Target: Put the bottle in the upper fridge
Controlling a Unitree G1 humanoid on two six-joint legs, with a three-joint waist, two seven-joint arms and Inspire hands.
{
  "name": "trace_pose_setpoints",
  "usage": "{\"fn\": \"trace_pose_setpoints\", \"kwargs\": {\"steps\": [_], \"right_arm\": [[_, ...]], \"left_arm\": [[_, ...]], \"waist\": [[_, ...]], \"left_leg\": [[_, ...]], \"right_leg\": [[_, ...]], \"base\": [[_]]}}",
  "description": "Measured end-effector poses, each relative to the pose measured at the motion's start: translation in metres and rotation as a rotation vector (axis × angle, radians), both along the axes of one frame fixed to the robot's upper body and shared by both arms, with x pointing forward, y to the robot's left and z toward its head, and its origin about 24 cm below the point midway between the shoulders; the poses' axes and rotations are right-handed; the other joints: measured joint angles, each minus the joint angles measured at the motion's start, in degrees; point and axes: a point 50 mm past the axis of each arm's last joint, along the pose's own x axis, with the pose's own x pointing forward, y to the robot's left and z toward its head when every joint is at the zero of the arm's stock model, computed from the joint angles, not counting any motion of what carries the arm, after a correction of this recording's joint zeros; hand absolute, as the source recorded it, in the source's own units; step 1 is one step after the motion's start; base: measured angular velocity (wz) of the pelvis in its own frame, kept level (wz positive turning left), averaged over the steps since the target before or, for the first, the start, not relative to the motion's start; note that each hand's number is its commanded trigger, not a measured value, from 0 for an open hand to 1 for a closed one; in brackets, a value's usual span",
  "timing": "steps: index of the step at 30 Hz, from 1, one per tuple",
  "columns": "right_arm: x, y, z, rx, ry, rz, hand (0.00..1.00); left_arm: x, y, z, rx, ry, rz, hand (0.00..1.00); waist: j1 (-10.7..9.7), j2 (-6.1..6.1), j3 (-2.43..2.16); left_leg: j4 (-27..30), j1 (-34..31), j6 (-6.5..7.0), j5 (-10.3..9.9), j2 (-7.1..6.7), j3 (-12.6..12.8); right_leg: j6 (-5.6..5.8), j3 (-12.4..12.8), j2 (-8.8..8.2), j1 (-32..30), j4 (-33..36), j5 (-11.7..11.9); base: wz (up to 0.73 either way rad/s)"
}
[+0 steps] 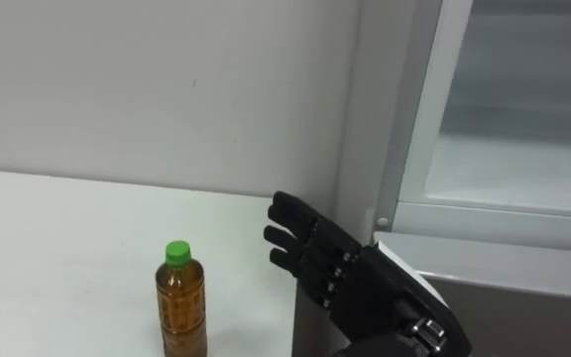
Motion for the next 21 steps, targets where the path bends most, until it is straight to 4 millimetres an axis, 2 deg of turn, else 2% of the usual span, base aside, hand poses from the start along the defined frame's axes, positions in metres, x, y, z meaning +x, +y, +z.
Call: {"fn": "trace_pose_setpoints", "kwargs": {"steps": [5, 8, 15, 21], "right_arm": [[0.004, 0.007, 0.001, 0.019, 0.009, -0.021, 0.0], [0.009, 0.011, 0.005, 0.033, -0.001, -0.034, 0.0], [0.013, 0.017, 0.008, 0.067, 0.01, -0.068, 0.0], [0.019, 0.025, -0.002, 0.112, 0.092, -0.106, 0.0]], "left_arm": [[0.004, -0.001, -0.001, 0.001, 0.006, -0.019, 0.0], [0.01, -0.001, -0.001, 0.004, 0.0, -0.024, 0.0], [0.013, -0.001, -0.002, 0.032, 0.012, -0.066, 0.0], [0.012, -0.003, -0.002, 0.058, 0.038, -0.125, 0.0]], "waist": [[0.1, 0.59, 0.4], [1.2, 0.97, 0.63], [2.4, 0.84, 0.55], [3.1, 0.77, 0.51]], "left_leg": [[0.0, -0.1, 0.03, 0.0, -0.06, 0.0], [0.0, -0.1, 0.03, 0.0, -0.05, 0.0], [0.1, -0.1, 0.04, 0.0, -0.14, -0.9], [0.2, -0.5, 0.03, 0.0, -0.16, -1.0]], "right_leg": [[0.03, -0.4, 0.0, 0.2, -0.4, 0.0], [0.02, -0.3, 0.0, -0.1, -0.3, 0.0], [0.04, -0.7, 0.0, 0.4, -0.4, 0.0], [0.04, -0.8, 0.01, 0.3, -0.5, 0.0]], "base": [[0.05], [-0.01], [0.04], [0.03]]}}
